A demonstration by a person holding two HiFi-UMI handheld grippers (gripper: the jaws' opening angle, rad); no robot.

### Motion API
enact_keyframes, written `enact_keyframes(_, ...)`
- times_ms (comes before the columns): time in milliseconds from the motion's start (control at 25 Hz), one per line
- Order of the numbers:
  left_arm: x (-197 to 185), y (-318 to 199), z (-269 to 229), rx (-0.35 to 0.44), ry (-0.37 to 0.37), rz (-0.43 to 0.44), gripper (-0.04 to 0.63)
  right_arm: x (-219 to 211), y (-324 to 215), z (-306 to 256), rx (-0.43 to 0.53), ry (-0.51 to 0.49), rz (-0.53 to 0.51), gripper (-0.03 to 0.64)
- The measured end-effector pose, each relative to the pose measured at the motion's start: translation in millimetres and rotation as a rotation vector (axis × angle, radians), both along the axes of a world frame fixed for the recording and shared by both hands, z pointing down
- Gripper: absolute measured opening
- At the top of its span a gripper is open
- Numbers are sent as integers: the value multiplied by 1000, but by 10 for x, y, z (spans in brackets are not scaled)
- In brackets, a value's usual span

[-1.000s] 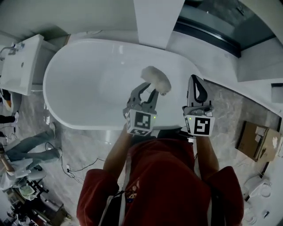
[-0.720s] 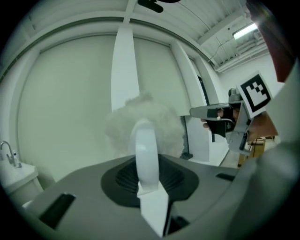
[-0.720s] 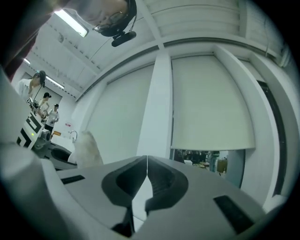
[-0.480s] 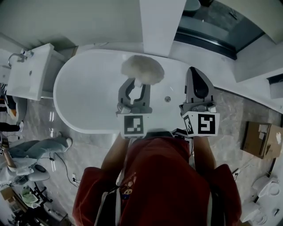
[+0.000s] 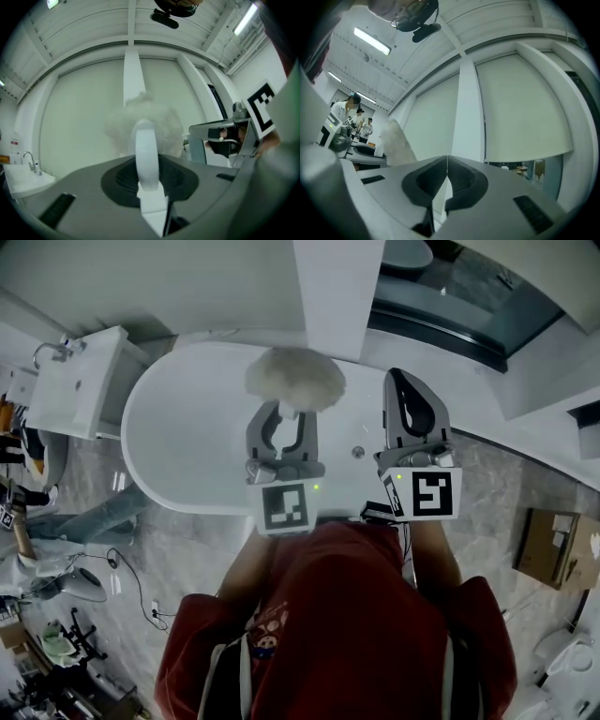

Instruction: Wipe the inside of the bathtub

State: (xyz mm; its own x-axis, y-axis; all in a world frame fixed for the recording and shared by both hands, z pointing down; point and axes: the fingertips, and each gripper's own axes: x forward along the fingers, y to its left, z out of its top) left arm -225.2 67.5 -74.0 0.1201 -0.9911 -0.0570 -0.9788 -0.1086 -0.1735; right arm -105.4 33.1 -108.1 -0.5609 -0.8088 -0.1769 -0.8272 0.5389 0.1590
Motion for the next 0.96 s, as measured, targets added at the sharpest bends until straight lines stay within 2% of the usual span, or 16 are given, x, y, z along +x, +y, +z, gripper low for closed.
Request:
enact_keyframes(200, 77, 37, 44, -39, 2, 6, 95, 156, 32, 80, -11, 31, 45, 12)
enact_keyframes(640, 437, 54, 50, -5, 1, 60, 95, 518, 200, 228, -29, 60, 119, 12)
enact_keyframes(960, 577, 50, 136, -17, 14, 86, 95, 618, 236, 219, -23, 52, 145, 12)
